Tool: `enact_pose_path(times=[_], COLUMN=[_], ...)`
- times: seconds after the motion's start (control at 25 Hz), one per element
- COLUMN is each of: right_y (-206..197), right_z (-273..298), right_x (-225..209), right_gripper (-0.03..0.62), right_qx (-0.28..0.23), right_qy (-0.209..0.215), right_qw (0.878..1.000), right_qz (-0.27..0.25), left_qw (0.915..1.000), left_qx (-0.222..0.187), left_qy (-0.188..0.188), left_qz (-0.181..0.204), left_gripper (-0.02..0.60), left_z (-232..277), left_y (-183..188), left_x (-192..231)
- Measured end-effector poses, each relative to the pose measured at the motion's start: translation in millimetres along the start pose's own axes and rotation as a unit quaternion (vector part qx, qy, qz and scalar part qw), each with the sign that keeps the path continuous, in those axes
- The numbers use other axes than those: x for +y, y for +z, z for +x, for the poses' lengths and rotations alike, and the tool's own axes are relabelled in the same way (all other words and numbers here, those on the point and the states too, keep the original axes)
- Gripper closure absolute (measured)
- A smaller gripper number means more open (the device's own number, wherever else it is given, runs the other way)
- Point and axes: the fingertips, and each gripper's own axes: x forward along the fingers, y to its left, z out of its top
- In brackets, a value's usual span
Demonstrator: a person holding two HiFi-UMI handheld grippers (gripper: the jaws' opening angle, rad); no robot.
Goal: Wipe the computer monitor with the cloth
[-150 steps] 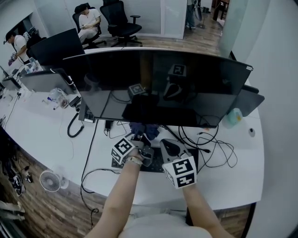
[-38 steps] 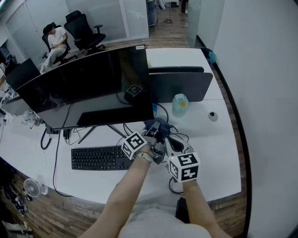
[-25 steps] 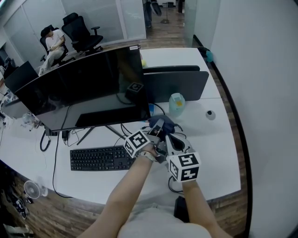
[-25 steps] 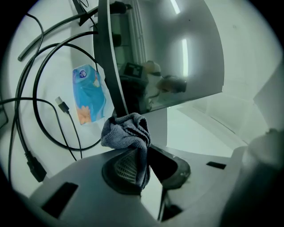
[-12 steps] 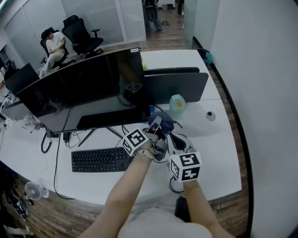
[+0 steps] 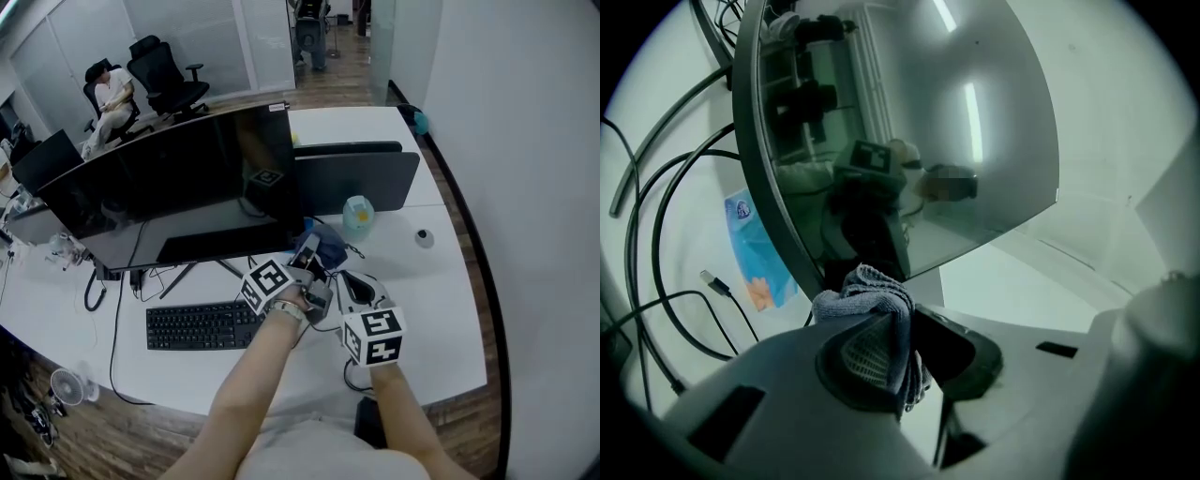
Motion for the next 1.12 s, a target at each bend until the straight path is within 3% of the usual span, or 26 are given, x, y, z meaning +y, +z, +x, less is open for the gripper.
enact_pose_path(times=[1.12], right_y=[10.9], right_z=[-6.7], right_x=[1.7], right_gripper=[0.586], right_qx=[-0.011], right_qy=[-0.007], right_qw=[1.000], right_qz=[-0.007], left_qw=[0.9994], left_qx=[0.002], left_qy=[-0.028], left_qz=[0.019], left_gripper=[0.522], left_z=[6.0], left_y=[20.6], left_x=[-44.1])
